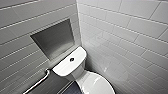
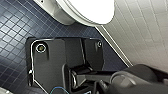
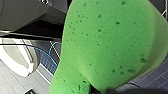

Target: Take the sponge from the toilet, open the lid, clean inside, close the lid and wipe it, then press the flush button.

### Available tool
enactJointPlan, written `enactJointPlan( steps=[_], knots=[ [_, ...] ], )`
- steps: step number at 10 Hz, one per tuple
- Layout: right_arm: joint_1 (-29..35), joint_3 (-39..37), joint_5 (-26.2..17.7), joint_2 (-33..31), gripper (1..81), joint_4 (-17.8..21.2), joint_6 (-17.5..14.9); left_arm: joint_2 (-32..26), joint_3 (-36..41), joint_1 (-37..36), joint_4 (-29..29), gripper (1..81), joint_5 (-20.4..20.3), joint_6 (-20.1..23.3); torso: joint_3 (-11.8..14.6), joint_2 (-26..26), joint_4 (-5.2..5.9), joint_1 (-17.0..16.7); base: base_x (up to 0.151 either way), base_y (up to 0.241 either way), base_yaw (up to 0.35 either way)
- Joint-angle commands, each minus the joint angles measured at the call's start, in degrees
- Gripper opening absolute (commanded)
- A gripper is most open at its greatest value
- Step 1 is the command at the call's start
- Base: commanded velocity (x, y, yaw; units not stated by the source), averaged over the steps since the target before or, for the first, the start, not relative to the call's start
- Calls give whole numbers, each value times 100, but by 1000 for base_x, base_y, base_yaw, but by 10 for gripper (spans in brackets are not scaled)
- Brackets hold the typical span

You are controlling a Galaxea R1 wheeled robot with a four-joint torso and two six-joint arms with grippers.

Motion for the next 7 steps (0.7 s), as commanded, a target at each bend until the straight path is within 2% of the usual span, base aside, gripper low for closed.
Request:
enactJointPlan(
  steps=[1, 2, 4, 7],
  knots=[
    [-118, 89, -488, -70, 10, -44, -31, 1414, -1390, 1445, 1143, 10, -915, 43, 0, 0, 0, 0, 0, 0, 0],
    [-135, 54, -488, -61, 10, -44, -31, 1637, -1675, 1570, 1143, 10, -934, 43, 311, 0, 0, 0, 0, 0, 0],
    [-144, -104, -488, 26, 10, -44, -22, 2005, -2174, 1781, 1152, 10, -943, 43, 498, -2, 0, -2, 0, 0, 0],
    [-127, -289, -497, 132, 10, -44, -31, 2742, -3263, 2097, 1143, 10, -951, 43, 958, -5, 0, -5, 0, 0, 0]
  ],
)
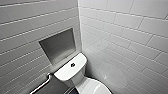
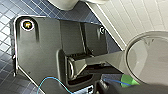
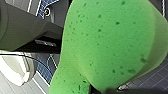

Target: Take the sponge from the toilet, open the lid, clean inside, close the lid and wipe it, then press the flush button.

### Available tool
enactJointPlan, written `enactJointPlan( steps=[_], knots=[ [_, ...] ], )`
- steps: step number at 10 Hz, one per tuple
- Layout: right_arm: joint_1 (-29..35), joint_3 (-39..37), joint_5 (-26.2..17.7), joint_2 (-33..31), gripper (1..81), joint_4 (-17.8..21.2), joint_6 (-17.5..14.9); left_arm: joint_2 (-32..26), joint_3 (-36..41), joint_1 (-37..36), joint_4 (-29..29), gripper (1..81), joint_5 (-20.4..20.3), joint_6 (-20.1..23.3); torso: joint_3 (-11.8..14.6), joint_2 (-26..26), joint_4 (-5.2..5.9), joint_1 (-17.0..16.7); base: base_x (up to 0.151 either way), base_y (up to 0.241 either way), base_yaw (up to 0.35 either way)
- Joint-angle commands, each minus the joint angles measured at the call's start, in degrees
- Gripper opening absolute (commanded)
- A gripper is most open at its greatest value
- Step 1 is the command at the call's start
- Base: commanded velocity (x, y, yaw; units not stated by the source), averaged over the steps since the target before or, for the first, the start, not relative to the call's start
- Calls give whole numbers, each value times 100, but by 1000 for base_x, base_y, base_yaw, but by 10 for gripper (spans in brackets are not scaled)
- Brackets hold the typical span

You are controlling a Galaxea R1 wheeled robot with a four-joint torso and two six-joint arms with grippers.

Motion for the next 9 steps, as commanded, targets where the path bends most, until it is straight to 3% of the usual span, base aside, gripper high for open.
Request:
enactJointPlan(
  steps=[1, 3, 4, 6, 9],
  knots=[
    [-61, 12, -456, -32, 10, -50, -31, 883, -1158, 383, 225, 10, 44, 39, 387, 0, 0, 0, 0, 0, 0],
    [-43, 4, -465, -6, 10, -50, -40, 1361, -1864, 524, 216, 10, 44, 31, 659, -4, 0, -9, 0, 0, 0],
    [-34, 4, -465, 3, 10, -50, -40, 1613, -2274, 603, 181, 10, 36, 31, 455, -6, 0, -11, 0, 0, 0],
    [-43, -57, -448, 47, 10, -50, -48, 2175, -3205, 761, 163, 10, -297, 4, 575, -13, 0, -18, 0, 0, 0],
    [-43, -268, -465, 161, 10, -59, -40, 3013, -4519, 805, 145, 10, -263, -48, 571, -17, 0, -24, 0, 0, 0]
  ],
)
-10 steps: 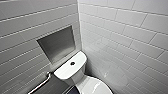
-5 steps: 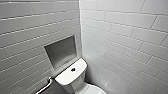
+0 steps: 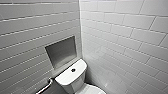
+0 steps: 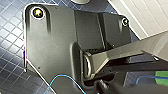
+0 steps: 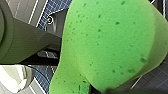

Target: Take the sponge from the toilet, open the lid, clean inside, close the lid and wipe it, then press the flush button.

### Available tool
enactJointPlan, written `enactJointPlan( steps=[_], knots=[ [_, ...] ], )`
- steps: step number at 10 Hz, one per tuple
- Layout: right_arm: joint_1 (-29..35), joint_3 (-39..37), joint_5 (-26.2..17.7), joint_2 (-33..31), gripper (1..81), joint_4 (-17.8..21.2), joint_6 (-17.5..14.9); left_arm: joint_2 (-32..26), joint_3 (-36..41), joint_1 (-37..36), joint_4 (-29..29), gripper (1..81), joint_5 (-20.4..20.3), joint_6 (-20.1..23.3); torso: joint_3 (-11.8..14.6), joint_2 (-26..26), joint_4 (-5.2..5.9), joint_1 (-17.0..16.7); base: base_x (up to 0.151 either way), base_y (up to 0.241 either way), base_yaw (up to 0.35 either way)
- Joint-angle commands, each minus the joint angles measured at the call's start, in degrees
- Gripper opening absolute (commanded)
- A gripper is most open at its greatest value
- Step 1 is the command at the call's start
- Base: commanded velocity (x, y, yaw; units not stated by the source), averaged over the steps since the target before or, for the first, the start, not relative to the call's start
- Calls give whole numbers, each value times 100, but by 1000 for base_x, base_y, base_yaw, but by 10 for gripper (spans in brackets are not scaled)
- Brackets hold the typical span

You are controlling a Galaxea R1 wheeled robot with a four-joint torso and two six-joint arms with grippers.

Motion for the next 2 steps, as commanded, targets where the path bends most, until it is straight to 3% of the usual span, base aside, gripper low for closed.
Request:
enactJointPlan(
  steps=[1, 2],
  knots=[
    [15, -184, -404, 84, 10, -44, -34, 1076, -1496, 120, 32, 10, 152, -42, 0, 0, 0, 0, 0, 0, 0],
    [15, -307, -413, 172, 10, -44, -34, 1295, -1812, 120, 32, 10, 160, -42, 0, 0, 0, 0, 0, 0, 0]
  ],
)
